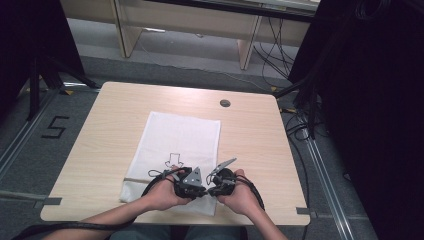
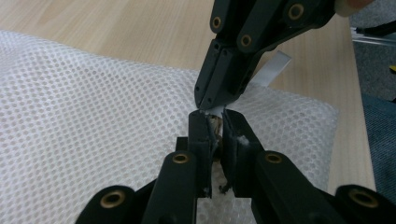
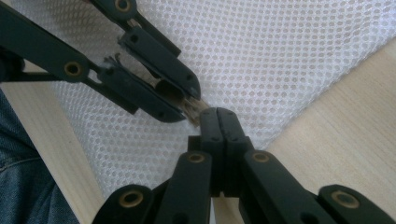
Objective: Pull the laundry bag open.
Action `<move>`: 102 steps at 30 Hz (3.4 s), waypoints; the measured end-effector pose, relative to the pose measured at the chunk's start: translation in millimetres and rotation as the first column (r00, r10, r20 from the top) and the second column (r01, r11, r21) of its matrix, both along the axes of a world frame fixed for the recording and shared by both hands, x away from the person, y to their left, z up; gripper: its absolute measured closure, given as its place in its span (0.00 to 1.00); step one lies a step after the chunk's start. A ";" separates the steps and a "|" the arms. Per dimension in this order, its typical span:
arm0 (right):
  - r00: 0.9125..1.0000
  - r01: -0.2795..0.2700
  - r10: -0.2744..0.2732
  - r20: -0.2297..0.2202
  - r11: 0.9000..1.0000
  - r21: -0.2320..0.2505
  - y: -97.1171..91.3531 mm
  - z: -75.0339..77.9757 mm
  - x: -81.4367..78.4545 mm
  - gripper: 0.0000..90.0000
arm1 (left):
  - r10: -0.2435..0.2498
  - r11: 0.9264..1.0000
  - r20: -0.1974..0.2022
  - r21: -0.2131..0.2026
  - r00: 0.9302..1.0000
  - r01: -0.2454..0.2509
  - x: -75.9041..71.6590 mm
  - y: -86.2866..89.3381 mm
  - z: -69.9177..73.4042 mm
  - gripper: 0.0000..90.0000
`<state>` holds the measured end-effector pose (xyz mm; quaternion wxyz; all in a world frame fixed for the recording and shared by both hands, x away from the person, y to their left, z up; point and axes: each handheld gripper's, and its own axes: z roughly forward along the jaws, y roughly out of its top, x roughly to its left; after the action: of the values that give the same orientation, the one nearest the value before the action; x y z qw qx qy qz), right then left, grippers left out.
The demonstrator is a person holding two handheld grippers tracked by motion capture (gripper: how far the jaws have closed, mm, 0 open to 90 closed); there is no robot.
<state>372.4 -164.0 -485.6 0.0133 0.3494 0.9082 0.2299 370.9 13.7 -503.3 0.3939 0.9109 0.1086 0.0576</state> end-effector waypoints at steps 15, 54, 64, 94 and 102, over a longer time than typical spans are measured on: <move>1.000 -0.012 0.012 0.011 1.000 -0.001 -0.2 -0.4 0.8 1.00 | 0.009 1.000 -0.006 -0.001 1.000 -0.009 -1.0 1.8 1.4 0.91; 1.000 0.002 -0.002 -0.006 1.000 0.007 -0.6 -0.2 0.2 1.00 | 0.010 1.000 -0.015 -0.012 1.000 -0.010 -1.3 10.2 7.3 0.91; 1.000 -0.001 0.001 -0.006 1.000 0.011 -1.5 -0.5 1.1 1.00 | 0.016 1.000 -0.019 -0.018 1.000 -0.016 -1.6 14.8 9.7 0.91; 1.000 0.004 -0.004 -0.012 1.000 0.012 -1.5 -0.3 1.0 1.00 | 0.020 1.000 -0.015 -0.012 1.000 -0.020 -0.8 23.9 15.5 0.91; 1.000 0.004 -0.004 -0.003 1.000 0.006 -0.5 -0.3 0.2 1.00 | 0.023 1.000 -0.018 -0.018 1.000 -0.023 -2.2 24.9 16.9 0.91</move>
<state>372.6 -164.5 -485.8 0.0112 0.3519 0.9068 0.2321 368.6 38.6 -486.4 0.4006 0.9064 0.1232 0.0529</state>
